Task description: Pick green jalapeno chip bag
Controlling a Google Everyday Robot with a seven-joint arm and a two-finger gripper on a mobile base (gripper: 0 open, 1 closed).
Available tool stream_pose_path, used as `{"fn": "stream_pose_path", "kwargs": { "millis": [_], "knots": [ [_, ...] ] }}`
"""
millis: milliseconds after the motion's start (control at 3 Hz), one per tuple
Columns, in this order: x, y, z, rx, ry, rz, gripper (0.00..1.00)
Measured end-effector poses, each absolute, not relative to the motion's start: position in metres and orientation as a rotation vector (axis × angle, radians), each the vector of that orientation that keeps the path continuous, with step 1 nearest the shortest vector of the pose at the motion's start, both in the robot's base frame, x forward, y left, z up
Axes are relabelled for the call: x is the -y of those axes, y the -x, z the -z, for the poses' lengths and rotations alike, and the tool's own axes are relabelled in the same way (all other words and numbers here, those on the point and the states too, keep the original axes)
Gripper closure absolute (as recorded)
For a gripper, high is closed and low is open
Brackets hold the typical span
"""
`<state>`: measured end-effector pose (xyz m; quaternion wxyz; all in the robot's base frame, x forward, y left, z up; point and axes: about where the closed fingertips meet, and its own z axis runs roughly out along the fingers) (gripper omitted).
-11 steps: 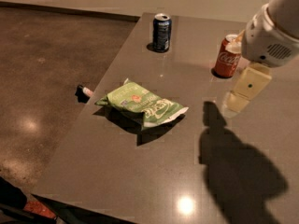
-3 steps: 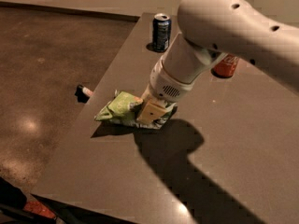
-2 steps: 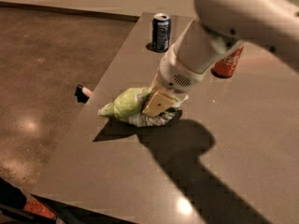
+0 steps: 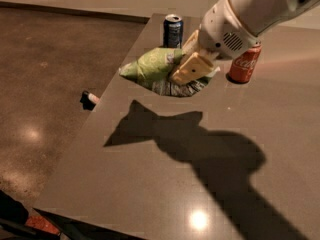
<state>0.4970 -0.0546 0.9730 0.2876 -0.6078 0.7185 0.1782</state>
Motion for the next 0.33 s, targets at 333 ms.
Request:
{"fn": "stream_pose_path", "kwargs": {
  "millis": [333],
  "knots": [
    [0.0555,-0.4986,-0.9823,-1.903,1.616,-0.471,1.00]
  ]
}}
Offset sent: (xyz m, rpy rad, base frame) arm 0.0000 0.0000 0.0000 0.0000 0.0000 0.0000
